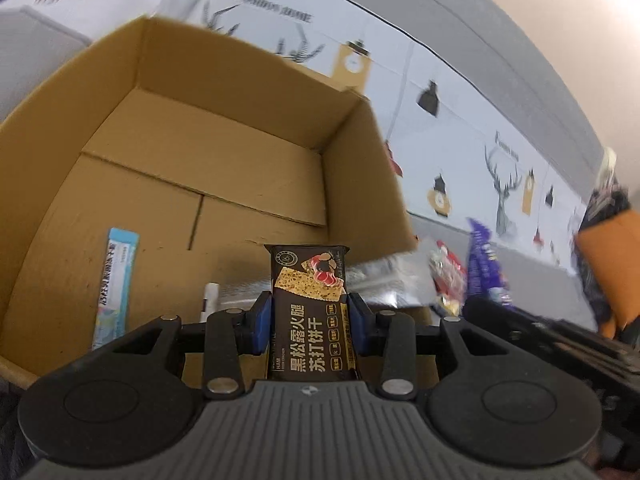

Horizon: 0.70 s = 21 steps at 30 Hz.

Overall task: Organize snacks
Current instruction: 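Carry the cracker packet and purple candy over the box with both tools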

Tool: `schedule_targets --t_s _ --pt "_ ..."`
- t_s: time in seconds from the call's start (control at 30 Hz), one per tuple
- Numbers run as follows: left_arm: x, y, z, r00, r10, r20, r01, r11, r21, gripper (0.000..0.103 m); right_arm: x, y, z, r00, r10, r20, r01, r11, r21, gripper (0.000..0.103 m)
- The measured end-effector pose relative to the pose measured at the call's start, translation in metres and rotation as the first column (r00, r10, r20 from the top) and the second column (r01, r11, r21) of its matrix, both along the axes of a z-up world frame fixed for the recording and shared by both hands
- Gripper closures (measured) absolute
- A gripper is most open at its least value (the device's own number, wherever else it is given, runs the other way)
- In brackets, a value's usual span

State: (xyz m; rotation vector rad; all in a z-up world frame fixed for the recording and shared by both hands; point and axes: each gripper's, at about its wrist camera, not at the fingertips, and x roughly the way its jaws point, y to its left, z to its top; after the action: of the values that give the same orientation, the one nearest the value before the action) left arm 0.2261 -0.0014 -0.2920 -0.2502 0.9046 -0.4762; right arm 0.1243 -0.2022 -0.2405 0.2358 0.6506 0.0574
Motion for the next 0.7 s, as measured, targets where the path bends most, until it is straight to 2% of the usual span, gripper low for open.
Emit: schedule_targets --t_s 0.23,0.43,0.53,0.63,0.7 --pt "0.010 0.017 0.002 1.000 0.016 0.016 -0.016 0.999 -0.041 0.060 0.042 0.024 -0.006 0.999 0.032 -0.030 -0.033 0.999 -0.032 0.087" --pt "0.010 0.035 0.014 0.995 0.073 0.070 -0.072 0.997 -0.018 0.060 0.067 0.043 -0.008 0.994 0.091 -0.066 -0.090 0.996 0.017 0.088" --pt "0.001 0.045 0.034 0.982 0.096 0.164 -0.100 0.995 0.017 0.060 0.065 0.057 0.002 0.993 0.110 -0.034 -0.109 0.994 0.018 0.088" --pt "-0.011 0.055 0.055 0.959 0.114 0.260 -0.128 0.991 0.038 0.060 0.057 0.073 0.023 0.990 0.136 0.023 -0.136 0.991 -0.005 0.088" --pt "-0.016 0.060 0.065 0.946 0.126 0.297 -0.145 0.989 0.040 0.060 0.052 0.083 0.038 0.986 0.155 0.066 -0.153 0.988 -0.030 0.088"
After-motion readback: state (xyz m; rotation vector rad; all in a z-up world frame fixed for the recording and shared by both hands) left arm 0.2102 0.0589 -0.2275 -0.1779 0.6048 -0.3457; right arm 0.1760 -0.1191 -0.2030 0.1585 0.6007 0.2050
